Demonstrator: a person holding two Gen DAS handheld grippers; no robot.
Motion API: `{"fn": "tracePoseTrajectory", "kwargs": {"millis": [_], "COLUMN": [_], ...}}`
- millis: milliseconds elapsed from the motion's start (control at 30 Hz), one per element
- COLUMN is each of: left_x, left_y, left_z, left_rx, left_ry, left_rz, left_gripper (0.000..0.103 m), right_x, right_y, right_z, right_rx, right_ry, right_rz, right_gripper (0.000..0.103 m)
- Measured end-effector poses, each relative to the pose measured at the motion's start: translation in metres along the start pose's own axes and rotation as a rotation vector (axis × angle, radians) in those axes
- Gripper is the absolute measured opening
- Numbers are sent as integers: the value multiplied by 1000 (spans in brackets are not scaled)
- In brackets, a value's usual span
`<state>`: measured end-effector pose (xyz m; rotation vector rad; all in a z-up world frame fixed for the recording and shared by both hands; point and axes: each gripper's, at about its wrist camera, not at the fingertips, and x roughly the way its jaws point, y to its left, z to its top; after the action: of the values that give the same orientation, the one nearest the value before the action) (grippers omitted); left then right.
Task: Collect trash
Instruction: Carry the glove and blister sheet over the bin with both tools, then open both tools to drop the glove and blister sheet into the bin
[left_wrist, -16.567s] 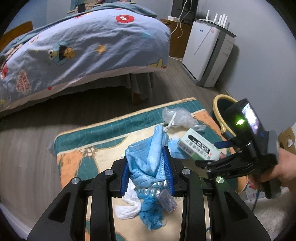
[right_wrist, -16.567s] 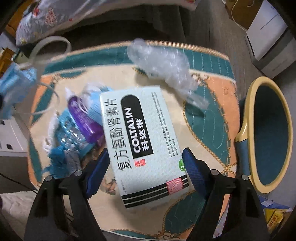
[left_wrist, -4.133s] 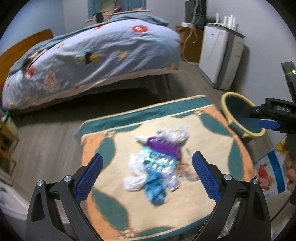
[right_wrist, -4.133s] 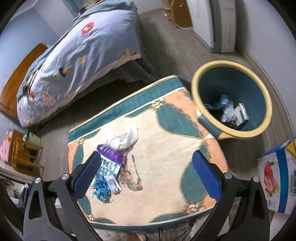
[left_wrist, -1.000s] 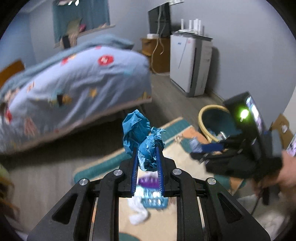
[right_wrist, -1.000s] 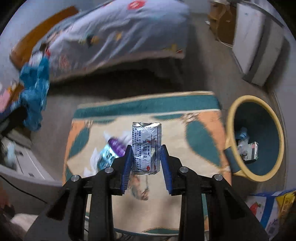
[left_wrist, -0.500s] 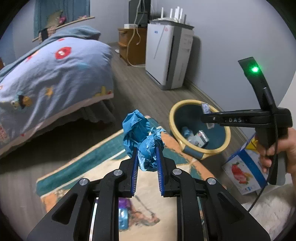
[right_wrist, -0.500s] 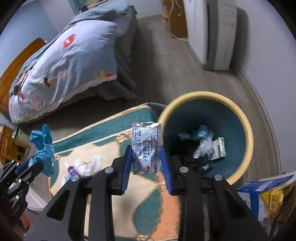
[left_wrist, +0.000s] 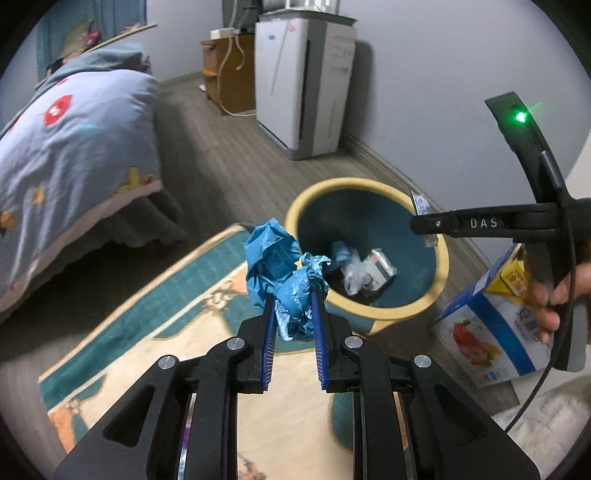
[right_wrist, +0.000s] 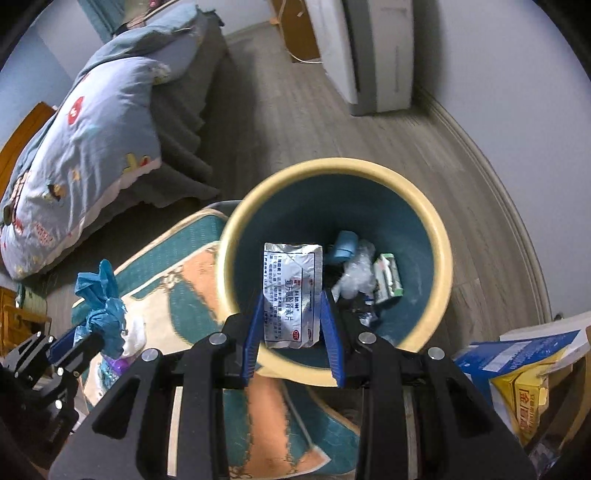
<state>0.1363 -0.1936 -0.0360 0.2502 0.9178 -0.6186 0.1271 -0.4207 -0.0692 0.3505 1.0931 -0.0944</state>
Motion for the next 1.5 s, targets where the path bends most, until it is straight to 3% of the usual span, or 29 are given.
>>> {"fn": "tracePoseTrajectory", "kwargs": {"millis": [500, 933, 1000, 1133, 1167, 1300, 1500], "left_x": [72, 90, 91, 89, 88, 80, 68], "left_y": [-61, -70, -71, -73, -73, -68, -54], "left_z": [2, 16, 16, 15, 14, 13, 8], "left_rx": [120, 80, 77, 107, 113, 117, 120], "left_ry": [75, 1, 2, -4, -8, -18, -4], "left_rz": [-19, -39, -42, -17, -2, 41, 81], "left_gripper": [20, 21, 40, 71, 82, 92, 94], "right_x": [28, 1, 1, -1, -1, -4, -3], "right_y": [-52, -60, -61, -65, -65, -62, -53], "right_z": [0, 12, 13, 14, 14, 14, 16], "right_rx": [119, 151, 157, 179, 185, 186, 194], "right_ry": [62, -124, -125, -133, -132, -136, -121], "right_rz": [-61, -26, -31, -38, -35, -24, -5], "right_gripper": [31, 32, 56, 71, 79, 96, 97]}}
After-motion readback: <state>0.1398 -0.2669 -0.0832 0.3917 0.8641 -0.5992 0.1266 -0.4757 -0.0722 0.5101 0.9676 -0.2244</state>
